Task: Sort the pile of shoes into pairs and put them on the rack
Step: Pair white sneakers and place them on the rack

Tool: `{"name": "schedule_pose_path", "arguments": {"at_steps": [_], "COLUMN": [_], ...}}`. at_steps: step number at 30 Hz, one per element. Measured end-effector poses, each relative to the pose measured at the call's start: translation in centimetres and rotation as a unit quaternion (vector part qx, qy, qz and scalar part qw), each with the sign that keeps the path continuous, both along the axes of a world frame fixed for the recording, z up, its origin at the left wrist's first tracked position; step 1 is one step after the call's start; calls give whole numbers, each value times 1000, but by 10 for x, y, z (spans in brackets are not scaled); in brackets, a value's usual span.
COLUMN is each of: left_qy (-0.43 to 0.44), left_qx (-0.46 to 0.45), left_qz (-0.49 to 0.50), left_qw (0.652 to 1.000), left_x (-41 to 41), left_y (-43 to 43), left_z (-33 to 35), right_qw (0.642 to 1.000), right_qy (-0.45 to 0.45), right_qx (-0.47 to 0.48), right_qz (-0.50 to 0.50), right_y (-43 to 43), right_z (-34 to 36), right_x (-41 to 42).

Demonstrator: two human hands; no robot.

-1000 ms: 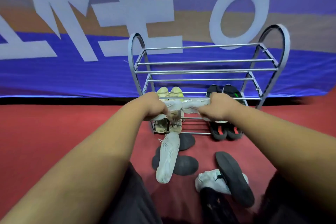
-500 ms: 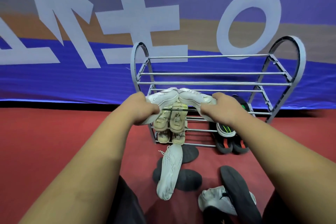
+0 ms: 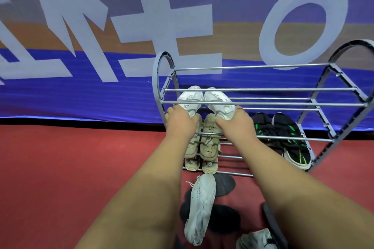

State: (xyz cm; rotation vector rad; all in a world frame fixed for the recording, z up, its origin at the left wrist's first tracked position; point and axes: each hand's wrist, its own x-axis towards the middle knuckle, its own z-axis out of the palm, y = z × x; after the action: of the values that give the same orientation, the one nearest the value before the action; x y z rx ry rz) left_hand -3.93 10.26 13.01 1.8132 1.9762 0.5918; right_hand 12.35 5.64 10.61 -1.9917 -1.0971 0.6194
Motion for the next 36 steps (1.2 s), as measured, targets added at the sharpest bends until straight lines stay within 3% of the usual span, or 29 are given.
{"name": "schedule_pose_path", "arguments": {"at_steps": [8,16,22,28,36], "left_qy": [44,62,56,56,41], "left_qx": [-12,-24,-46,-116,-87], "left_qz": [28,24,24,5,15], "left_qw": [999,998,997,992,995], "left_x": [21,14,11,1,-4], "left_y": [24,34,34,45,55], "left_z": [-29,-46,-54,-48,-53], "right_qw": [999,993,985,988,990], "right_qy": [19,0,-38,-12,38], "right_qx": [3,-68,-60,-28,-33], "right_qz": [-30,101,157,149,132], "right_y": [36,36,30,25,18], "right_z": [-29,-40,-46,-41,-29], "right_x": [-21,-18,-13,-5,-5]}}
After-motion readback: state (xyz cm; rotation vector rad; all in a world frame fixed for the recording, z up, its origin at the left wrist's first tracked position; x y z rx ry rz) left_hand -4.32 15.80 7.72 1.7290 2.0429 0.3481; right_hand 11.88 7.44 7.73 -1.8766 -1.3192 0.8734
